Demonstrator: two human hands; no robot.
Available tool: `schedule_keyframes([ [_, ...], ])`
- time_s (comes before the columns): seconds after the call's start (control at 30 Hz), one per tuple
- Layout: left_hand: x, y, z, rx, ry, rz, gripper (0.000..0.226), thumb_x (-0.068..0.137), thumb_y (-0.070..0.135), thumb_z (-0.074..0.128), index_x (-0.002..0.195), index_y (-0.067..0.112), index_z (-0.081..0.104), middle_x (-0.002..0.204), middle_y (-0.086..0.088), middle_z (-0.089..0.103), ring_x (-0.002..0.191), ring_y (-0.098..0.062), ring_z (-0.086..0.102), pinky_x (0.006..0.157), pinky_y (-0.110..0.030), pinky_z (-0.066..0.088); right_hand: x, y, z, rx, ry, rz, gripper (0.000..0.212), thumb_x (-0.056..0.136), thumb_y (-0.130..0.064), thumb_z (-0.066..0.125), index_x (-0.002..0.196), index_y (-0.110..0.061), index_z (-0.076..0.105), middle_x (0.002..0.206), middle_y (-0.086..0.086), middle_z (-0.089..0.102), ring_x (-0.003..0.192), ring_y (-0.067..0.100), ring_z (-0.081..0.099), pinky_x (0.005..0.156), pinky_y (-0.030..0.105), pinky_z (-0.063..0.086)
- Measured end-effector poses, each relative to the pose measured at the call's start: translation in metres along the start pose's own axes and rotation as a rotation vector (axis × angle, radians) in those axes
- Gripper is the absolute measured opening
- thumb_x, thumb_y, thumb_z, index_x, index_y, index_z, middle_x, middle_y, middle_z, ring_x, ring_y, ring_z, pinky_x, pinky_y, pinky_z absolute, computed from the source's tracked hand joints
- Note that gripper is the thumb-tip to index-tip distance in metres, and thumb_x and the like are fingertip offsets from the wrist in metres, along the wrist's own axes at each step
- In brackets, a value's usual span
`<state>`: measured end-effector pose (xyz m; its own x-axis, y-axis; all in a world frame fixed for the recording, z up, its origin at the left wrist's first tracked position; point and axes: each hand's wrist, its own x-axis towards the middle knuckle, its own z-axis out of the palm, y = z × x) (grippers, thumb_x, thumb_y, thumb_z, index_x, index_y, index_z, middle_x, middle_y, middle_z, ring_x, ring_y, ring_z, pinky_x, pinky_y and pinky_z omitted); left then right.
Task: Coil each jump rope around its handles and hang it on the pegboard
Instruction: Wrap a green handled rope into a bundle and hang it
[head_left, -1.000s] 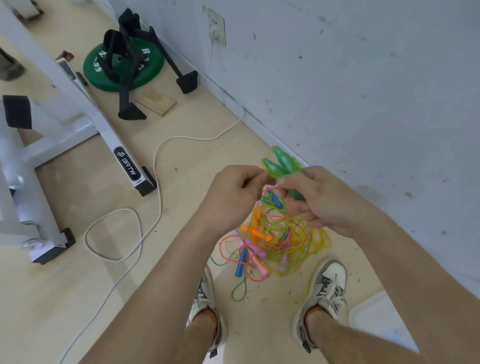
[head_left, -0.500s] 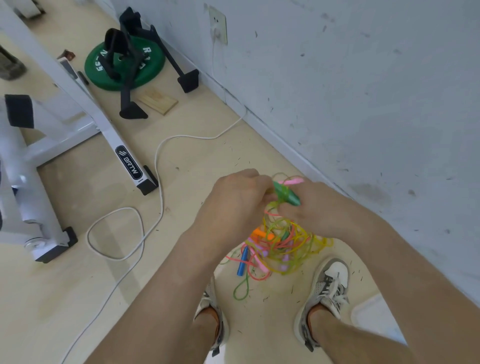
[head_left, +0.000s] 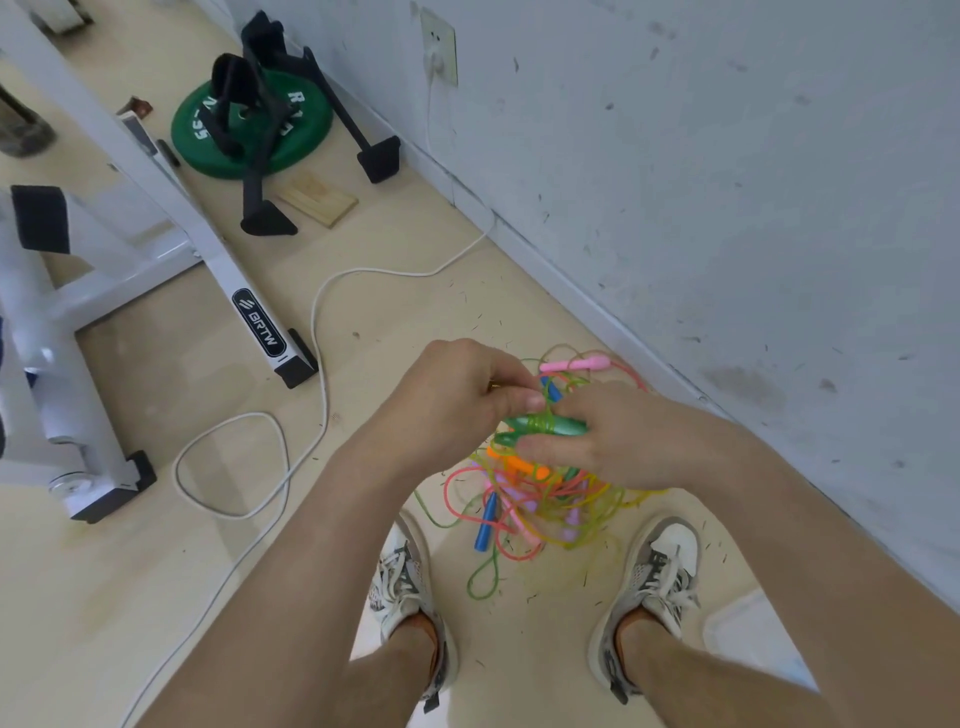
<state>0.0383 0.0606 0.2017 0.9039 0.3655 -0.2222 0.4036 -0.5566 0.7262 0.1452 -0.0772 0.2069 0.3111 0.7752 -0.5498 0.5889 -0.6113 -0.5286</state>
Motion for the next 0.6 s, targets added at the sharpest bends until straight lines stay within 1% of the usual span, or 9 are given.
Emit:
schedule_keyframes([
  [0.07, 0.001, 0.000, 0.001, -0.060, -0.042, -0.030, 0.007, 0.084, 0.026, 0.071, 0.087, 0.022, 0.076, 0.071, 0.015, 0.068, 0.067, 0.007, 0.058, 0.062, -0.012, 0.043, -0.001, 0.001, -0.001, -0.007, -0.025, 0.002, 0.053, 0.085, -0.061, 0.056, 0.077, -0.009, 0.059, 0.067, 0.001, 0.047, 0.065, 0.018, 0.050, 0.064, 0.036, 0.041],
  [0.13, 0.001, 0.002, 0.000, -0.200, -0.062, -0.060, 0.011, 0.086, 0.027, 0.069, 0.082, 0.019, 0.076, 0.058, 0.013, 0.061, 0.051, 0.000, 0.050, 0.055, -0.015, 0.038, -0.002, 0.003, -0.005, 0.072, -0.060, -0.029, 0.047, 0.087, -0.055, 0.059, 0.075, -0.009, 0.061, 0.065, 0.002, 0.049, 0.061, 0.016, 0.049, 0.062, 0.034, 0.040],
  [0.23, 0.001, 0.005, -0.004, -0.539, -0.084, -0.140, 0.023, 0.085, 0.031, 0.067, 0.071, 0.014, 0.072, 0.056, -0.004, 0.052, 0.048, -0.012, 0.037, 0.049, -0.024, 0.031, -0.008, 0.004, -0.015, 0.369, -0.161, -0.106, 0.040, 0.091, -0.042, 0.063, 0.068, -0.009, 0.063, 0.051, 0.003, 0.045, 0.042, 0.014, 0.038, 0.044, 0.023, 0.034],
  [0.3, 0.000, 0.006, -0.003, -0.777, -0.165, -0.220, 0.029, 0.080, 0.038, 0.071, 0.064, 0.013, 0.070, 0.058, -0.009, 0.049, 0.051, -0.016, 0.034, 0.050, -0.026, 0.024, -0.013, 0.004, -0.018, 0.570, -0.251, -0.135, 0.037, 0.088, -0.042, 0.061, 0.068, -0.011, 0.062, 0.048, 0.004, 0.041, 0.034, 0.012, 0.028, 0.037, 0.016, 0.025],
  [0.4, 0.002, 0.011, 0.003, -0.990, -0.192, -0.260, 0.034, 0.081, 0.038, 0.067, 0.055, 0.016, 0.063, 0.051, -0.003, 0.036, 0.043, -0.010, 0.024, 0.044, -0.022, 0.013, -0.015, 0.002, -0.017, 0.791, -0.254, -0.156, 0.034, 0.088, -0.042, 0.054, 0.070, -0.013, 0.060, 0.049, 0.002, 0.036, 0.033, 0.009, 0.021, 0.036, 0.012, 0.019],
  [0.43, 0.004, 0.013, 0.008, -0.979, -0.134, -0.253, 0.036, 0.087, 0.030, 0.062, 0.054, 0.017, 0.063, 0.048, -0.002, 0.035, 0.041, -0.008, 0.022, 0.042, -0.019, 0.012, -0.013, 0.002, -0.017, 0.838, -0.212, -0.145, 0.036, 0.092, -0.042, 0.054, 0.073, -0.012, 0.059, 0.049, 0.002, 0.035, 0.034, 0.009, 0.020, 0.036, 0.012, 0.018],
  [0.5, 0.007, 0.017, 0.018, -0.858, -0.010, -0.180, 0.038, 0.096, 0.010, 0.051, 0.060, 0.018, 0.063, 0.051, -0.004, 0.043, 0.040, -0.007, 0.028, 0.040, -0.017, 0.020, -0.009, 0.006, -0.018, 0.930, -0.081, -0.078, 0.038, 0.097, -0.041, 0.047, 0.078, -0.009, 0.055, 0.050, 0.001, 0.033, 0.036, 0.009, 0.019, 0.037, 0.014, 0.015],
  [0.53, 0.007, 0.018, 0.024, -0.735, 0.034, -0.128, 0.037, 0.098, 0.007, 0.047, 0.065, 0.018, 0.062, 0.053, -0.001, 0.047, 0.042, -0.008, 0.033, 0.042, -0.017, 0.026, -0.007, 0.008, -0.018, 0.981, -0.016, -0.036, 0.038, 0.097, -0.041, 0.045, 0.078, -0.009, 0.054, 0.051, 0.001, 0.033, 0.037, 0.009, 0.019, 0.037, 0.014, 0.014],
  [0.6, 0.007, 0.017, 0.036, -0.305, 0.096, -0.001, 0.028, 0.099, 0.014, 0.044, 0.075, 0.022, 0.056, 0.056, 0.007, 0.053, 0.050, -0.011, 0.044, 0.051, -0.025, 0.038, -0.003, 0.010, -0.020, 0.974, 0.103, 0.036, 0.039, 0.097, -0.042, 0.046, 0.076, -0.010, 0.054, 0.050, 0.001, 0.033, 0.037, 0.010, 0.020, 0.038, 0.015, 0.013],
])
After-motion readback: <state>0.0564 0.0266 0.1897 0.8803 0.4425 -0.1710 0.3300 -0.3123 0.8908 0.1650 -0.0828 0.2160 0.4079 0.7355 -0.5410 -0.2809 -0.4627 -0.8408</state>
